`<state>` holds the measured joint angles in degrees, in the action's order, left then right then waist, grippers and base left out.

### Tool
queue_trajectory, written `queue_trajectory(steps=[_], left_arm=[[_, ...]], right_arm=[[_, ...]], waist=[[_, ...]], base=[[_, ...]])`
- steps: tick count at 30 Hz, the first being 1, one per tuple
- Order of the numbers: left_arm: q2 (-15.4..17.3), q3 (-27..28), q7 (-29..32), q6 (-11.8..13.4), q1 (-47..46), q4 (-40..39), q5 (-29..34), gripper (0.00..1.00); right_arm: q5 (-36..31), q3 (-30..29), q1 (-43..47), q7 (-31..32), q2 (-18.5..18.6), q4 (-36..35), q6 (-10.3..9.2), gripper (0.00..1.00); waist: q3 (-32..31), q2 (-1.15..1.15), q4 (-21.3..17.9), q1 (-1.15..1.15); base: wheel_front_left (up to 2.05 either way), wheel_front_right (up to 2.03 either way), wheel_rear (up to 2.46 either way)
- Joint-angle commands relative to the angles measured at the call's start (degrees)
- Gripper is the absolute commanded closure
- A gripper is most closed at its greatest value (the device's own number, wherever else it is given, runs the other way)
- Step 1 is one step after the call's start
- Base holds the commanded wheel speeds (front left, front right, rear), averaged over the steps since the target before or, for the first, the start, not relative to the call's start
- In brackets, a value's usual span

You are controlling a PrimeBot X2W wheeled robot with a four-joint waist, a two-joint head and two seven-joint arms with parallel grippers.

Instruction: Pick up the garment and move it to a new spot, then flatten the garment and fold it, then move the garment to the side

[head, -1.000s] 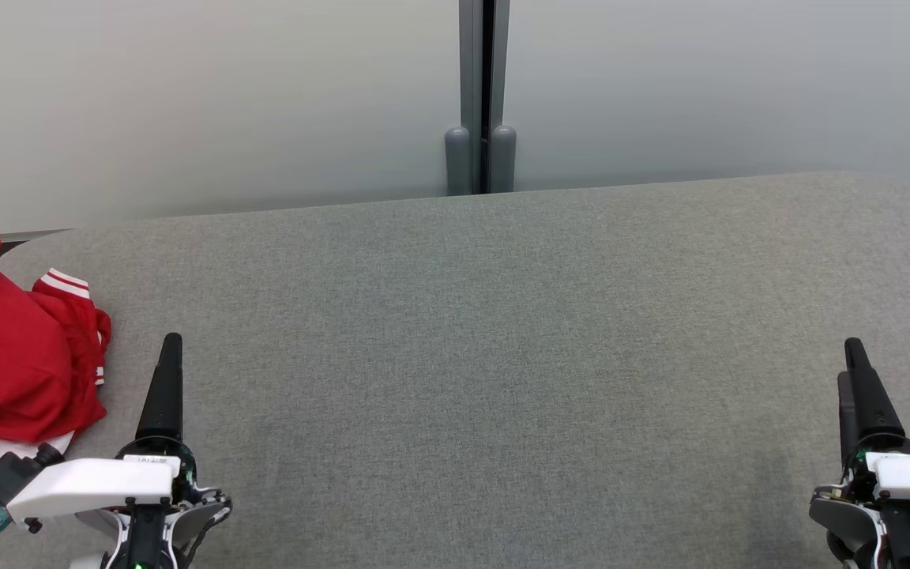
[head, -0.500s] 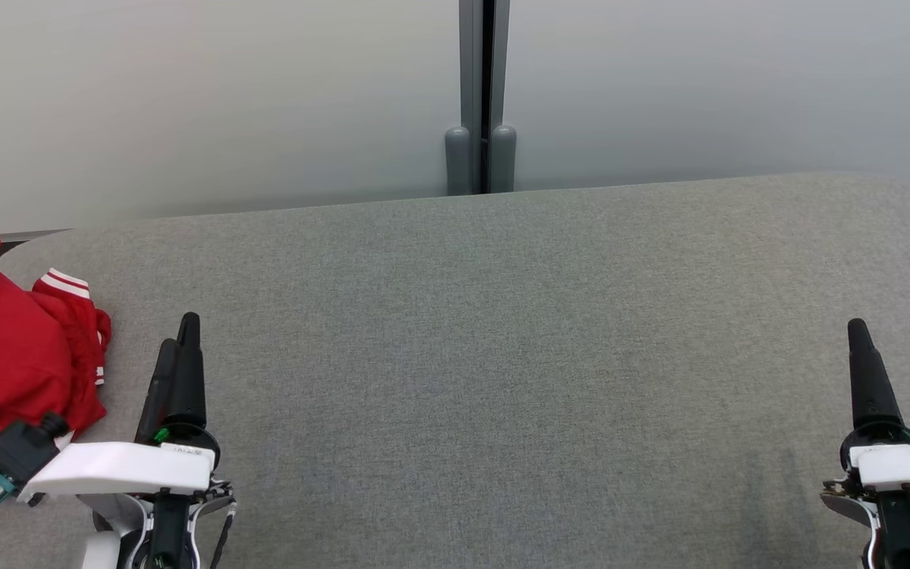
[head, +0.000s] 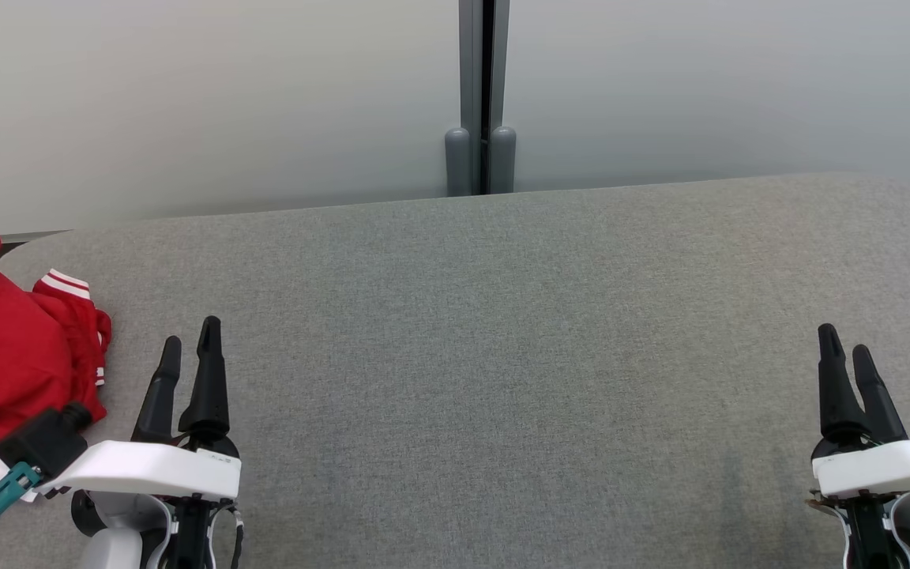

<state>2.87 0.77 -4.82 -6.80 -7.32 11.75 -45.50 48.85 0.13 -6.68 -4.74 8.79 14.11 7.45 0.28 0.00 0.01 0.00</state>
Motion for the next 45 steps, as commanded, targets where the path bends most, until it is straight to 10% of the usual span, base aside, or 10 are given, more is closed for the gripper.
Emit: queue_trajectory(steps=[1,45], left_arm=[[0.55,-0.19,-0.65,0.22,-1.26,-0.6,2.55,0.0],[1.32,-2.06,-7.05,3.41,2.09,5.39,29.56,0.0]], right_arm=[[-2.48,0.26,-1.49,-0.83,0.75,-0.3,0.04,0.0],[-28.44,4.15,-1.9,-7.13,1.71,7.37,0.04,0.0]], waist=[[0.0,0.0,0.02,0.0],[-0.49,0.0,0.2,0.0]], base=[[0.0,0.0,0.0],[0.0,0.0,0.0]])
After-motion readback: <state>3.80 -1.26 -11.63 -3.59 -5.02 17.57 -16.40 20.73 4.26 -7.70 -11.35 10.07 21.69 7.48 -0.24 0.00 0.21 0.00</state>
